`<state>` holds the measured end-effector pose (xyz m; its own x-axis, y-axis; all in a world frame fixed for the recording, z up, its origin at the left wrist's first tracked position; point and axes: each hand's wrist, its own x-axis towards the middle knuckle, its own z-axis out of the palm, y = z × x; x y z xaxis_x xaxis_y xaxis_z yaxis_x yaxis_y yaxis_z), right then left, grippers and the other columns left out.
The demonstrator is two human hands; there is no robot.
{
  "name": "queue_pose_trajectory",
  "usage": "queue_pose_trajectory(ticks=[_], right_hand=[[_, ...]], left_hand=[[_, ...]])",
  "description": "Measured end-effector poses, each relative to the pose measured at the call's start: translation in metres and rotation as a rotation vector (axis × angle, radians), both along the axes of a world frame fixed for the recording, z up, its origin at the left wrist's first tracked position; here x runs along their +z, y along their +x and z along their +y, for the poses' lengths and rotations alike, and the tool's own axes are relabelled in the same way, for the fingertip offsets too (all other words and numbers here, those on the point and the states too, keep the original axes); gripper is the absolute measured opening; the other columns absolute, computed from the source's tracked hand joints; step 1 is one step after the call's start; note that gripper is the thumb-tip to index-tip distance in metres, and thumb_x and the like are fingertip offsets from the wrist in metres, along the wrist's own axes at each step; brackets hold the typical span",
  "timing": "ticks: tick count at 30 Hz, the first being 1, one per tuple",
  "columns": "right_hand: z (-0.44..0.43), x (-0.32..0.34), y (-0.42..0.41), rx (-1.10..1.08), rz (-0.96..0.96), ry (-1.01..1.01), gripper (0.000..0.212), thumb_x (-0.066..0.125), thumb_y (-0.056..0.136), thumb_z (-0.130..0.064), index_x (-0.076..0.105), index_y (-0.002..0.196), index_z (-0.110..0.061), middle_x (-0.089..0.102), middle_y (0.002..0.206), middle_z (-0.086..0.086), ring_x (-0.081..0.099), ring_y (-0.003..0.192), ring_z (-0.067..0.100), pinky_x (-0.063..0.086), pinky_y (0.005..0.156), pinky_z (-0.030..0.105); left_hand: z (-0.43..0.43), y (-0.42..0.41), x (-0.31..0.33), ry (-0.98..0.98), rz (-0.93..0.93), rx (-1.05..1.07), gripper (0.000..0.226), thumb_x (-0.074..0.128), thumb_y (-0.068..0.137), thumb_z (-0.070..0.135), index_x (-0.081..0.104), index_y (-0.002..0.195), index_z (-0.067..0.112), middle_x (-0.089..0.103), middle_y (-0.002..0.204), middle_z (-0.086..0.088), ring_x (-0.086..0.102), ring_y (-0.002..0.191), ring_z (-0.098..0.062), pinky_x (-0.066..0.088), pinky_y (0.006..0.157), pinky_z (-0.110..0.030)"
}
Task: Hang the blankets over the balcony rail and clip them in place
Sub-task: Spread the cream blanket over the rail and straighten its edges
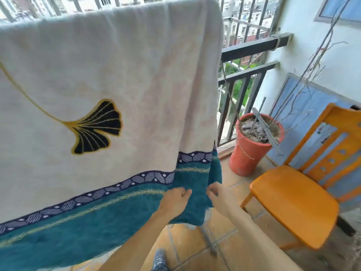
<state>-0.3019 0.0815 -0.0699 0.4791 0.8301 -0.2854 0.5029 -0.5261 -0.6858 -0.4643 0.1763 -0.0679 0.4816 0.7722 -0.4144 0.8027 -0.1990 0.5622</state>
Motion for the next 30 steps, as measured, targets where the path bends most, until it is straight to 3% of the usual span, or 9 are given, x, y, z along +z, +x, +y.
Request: queue_pose_trajectory(ticks=[3,6,9,11,14,19,24,27,30], right_hand=[[-0.008,0.014,0.026,-0.077,0.035,0.066,0.011,0.052,0.092,-0.020,0.058,0.097,-0.028,0.065,0.095,-0.009,0.062,0.089,0.017,0.052,0.081,0.038],[-0.011,0.026,0.043,-0.127,0.029,0.099,0.018,0.050,0.093,-0.026,0.060,0.107,-0.029,0.065,0.101,-0.010,0.064,0.090,0.016,0.049,0.078,0.032],[-0.005,0.035,0.059,-0.140,0.008,0.161,0.018,0.051,0.094,-0.026,0.062,0.108,-0.028,0.066,0.101,-0.012,0.063,0.091,0.012,0.047,0.076,0.028],[0.007,0.040,0.067,-0.141,0.002,0.213,0.019,0.053,0.093,-0.023,0.065,0.107,-0.026,0.067,0.101,-0.011,0.063,0.092,0.011,0.048,0.077,0.025],[0.032,0.051,0.078,-0.135,-0.049,0.313,0.023,0.053,0.094,-0.018,0.066,0.112,-0.023,0.067,0.104,-0.010,0.060,0.095,0.006,0.043,0.075,0.014],[0.080,0.076,0.086,-0.054,-0.076,0.447,0.029,0.049,0.097,-0.033,0.060,0.121,-0.020,0.065,0.112,-0.007,0.063,0.094,0.012,0.052,0.083,0.030],[0.109,0.074,0.099,0.046,-0.164,0.372,0.014,0.055,0.092,-0.026,0.060,0.103,-0.020,0.065,0.085,0.000,0.060,0.077,0.019,0.051,0.069,0.039],[0.101,0.062,0.116,0.086,-0.196,0.344,0.009,0.060,0.090,-0.024,0.058,0.086,-0.016,0.061,0.076,-0.002,0.056,0.073,0.022,0.045,0.063,0.037],[0.084,0.050,0.140,0.122,-0.189,0.355,0.015,0.062,0.089,-0.022,0.059,0.077,-0.013,0.063,0.072,-0.003,0.056,0.067,0.017,0.042,0.059,0.023]], left_hand=[[-0.006,0.037,0.033,0.056,-0.071,-0.022,0.045,0.040,0.091,0.064,0.062,0.094,0.025,0.071,0.089,0.006,0.068,0.084,-0.018,0.054,0.085,-0.041],[0.000,0.066,0.061,0.256,-0.028,0.008,0.063,0.035,0.081,0.079,0.061,0.102,0.026,0.070,0.096,0.005,0.065,0.093,-0.019,0.051,0.082,-0.033],[0.015,0.091,0.083,0.433,-0.031,0.024,0.065,0.034,0.080,0.082,0.059,0.078,0.022,0.065,0.074,0.004,0.064,0.077,-0.022,0.043,0.064,-0.030],[0.025,0.102,0.092,0.443,-0.071,0.023,0.064,0.035,0.085,0.074,0.048,0.056,0.018,0.055,0.055,0.004,0.060,0.059,-0.022,0.044,0.055,-0.030],[0.040,0.112,0.090,0.409,-0.107,0.018,0.046,0.035,0.096,0.045,0.045,0.061,0.018,0.056,0.062,0.000,0.059,0.064,-0.025,0.052,0.063,-0.036],[0.060,0.116,0.077,0.427,-0.191,0.022,0.039,0.037,0.097,0.027,0.037,0.058,0.023,0.049,0.059,0.001,0.052,0.059,-0.021,0.042,0.057,-0.033],[0.074,0.111,0.069,0.394,-0.241,0.089,0.038,0.039,0.096,0.024,0.038,0.058,0.019,0.051,0.054,-0.004,0.051,0.053,-0.024,0.047,0.053,-0.041],[0.080,0.102,0.067,0.370,-0.224,0.138,0.035,0.035,0.095,0.032,0.049,0.066,0.017,0.059,0.059,-0.006,0.059,0.055,-0.024,0.051,0.055,-0.041],[0.073,0.103,0.068,0.380,-0.206,0.146,0.031,0.037,0.094,0.034,0.046,0.065,0.023,0.058,0.061,0.001,0.061,0.063,-0.023,0.050,0.060,-0.037]])
